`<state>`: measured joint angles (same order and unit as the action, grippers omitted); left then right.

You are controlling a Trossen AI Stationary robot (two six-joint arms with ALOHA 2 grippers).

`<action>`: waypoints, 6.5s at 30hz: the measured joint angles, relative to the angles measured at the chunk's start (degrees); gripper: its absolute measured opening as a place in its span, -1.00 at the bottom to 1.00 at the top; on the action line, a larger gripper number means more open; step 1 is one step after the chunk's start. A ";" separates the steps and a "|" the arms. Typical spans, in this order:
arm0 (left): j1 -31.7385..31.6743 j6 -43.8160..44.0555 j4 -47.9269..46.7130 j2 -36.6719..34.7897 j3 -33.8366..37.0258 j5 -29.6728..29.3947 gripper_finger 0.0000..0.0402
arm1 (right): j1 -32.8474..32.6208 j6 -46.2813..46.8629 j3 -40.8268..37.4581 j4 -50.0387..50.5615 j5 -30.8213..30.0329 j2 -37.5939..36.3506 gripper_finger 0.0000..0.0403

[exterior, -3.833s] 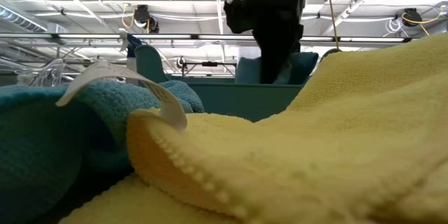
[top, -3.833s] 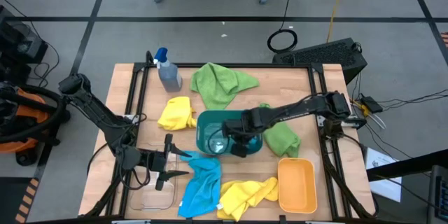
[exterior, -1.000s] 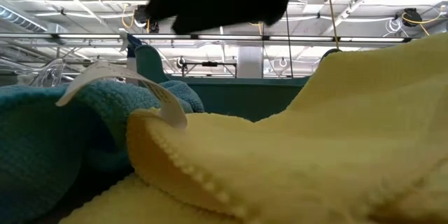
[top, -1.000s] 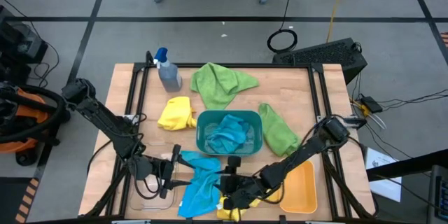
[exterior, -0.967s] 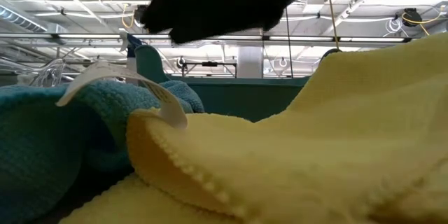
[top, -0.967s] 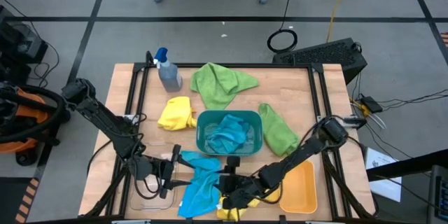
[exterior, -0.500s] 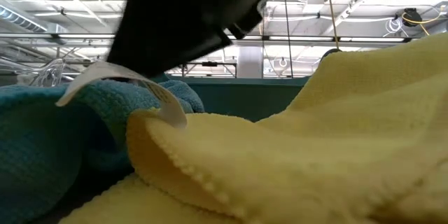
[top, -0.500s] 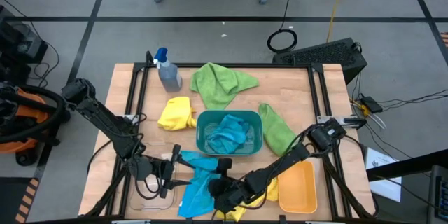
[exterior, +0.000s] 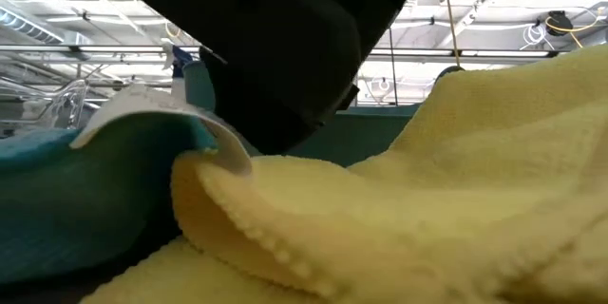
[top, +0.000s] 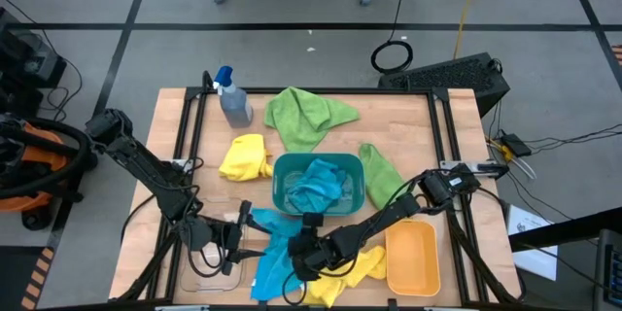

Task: Sort microfiber towel by color & place in baskets
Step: Put the blue microfiber towel into the blue bin

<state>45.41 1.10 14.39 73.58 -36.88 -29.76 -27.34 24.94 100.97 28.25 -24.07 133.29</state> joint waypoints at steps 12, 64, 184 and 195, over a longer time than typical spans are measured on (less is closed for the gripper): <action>0.00 -0.33 0.09 0.00 0.00 0.02 0.30 | -0.62 -6.25 11.40 7.97 4.50 -0.65 -0.93; -4.30 -16.43 19.69 4.49 -0.04 -0.59 -0.84 | -8.76 -25.29 34.03 18.05 -30.13 -1.14 -0.91; 9.67 -15.81 15.04 -10.50 -0.04 -22.93 -0.91 | -5.40 -42.26 4.48 -47.52 -7.82 -9.22 -0.22; 6.97 -10.30 13.16 -10.27 -0.04 -16.39 -0.91 | -6.71 -66.82 4.48 -47.02 -17.63 -8.60 -0.22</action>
<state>52.38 -9.19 27.55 63.31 -36.93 -46.15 -34.05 -41.88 105.45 -18.77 -41.70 124.70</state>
